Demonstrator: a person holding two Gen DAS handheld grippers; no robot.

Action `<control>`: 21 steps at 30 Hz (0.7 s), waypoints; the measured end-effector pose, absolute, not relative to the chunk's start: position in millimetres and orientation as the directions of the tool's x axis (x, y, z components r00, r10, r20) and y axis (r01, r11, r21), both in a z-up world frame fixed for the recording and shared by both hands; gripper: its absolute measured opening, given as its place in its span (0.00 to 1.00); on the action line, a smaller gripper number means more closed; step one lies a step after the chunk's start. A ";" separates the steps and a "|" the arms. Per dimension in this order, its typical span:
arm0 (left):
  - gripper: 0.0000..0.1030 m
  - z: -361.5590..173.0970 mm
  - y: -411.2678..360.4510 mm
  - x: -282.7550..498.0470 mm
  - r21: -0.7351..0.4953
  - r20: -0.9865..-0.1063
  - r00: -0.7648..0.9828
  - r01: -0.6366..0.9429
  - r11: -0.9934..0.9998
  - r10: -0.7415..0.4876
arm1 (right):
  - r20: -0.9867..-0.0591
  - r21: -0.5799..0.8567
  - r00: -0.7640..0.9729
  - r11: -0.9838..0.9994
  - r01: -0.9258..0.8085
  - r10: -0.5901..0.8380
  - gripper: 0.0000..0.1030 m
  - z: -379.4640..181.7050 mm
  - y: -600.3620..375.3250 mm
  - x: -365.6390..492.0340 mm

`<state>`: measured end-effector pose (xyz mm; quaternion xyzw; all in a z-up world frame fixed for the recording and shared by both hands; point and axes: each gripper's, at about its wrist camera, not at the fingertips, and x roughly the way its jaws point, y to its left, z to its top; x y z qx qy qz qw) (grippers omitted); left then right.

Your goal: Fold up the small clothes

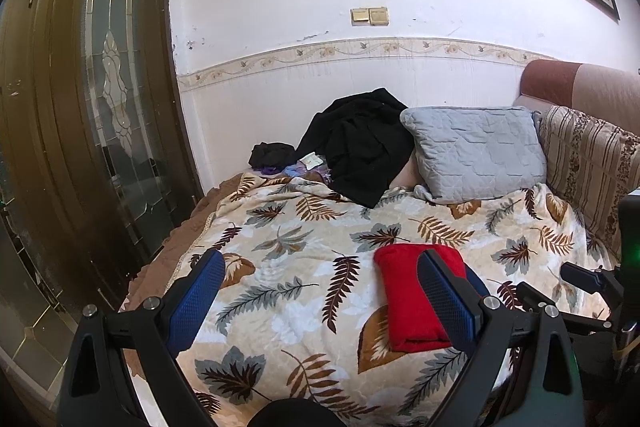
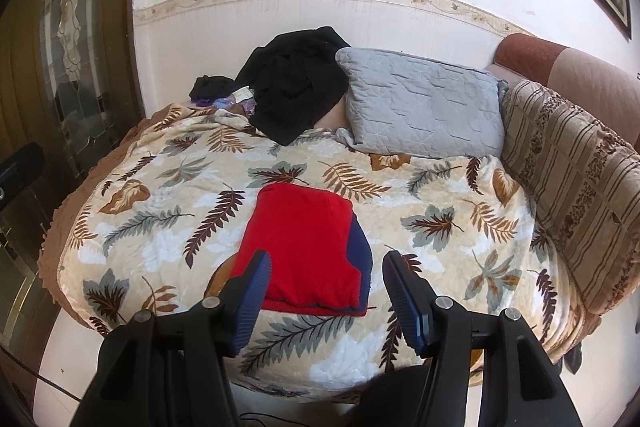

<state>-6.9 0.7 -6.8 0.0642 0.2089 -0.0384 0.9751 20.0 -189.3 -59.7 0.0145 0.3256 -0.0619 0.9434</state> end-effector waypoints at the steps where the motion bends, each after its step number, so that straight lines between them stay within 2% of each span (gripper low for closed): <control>1: 0.94 -6.4 0.3 -7.1 0.110 -0.410 0.911 0.102 0.989 -0.049 | -0.617 -0.014 0.780 0.992 0.125 -0.107 0.61 -59.7 -189.5 21.2; 11: 0.94 -3.9 -0.4 -6.1 0.109 -0.404 0.913 0.112 0.988 -0.058 | -0.612 -0.010 0.782 0.990 0.142 -0.118 0.61 -60.3 -191.8 24.2; 21: 0.94 -0.5 2.6 -13.1 0.100 -0.390 0.918 0.118 0.988 -0.070 | -0.568 0.007 0.811 0.985 0.171 -0.137 0.61 -47.6 -195.2 10.6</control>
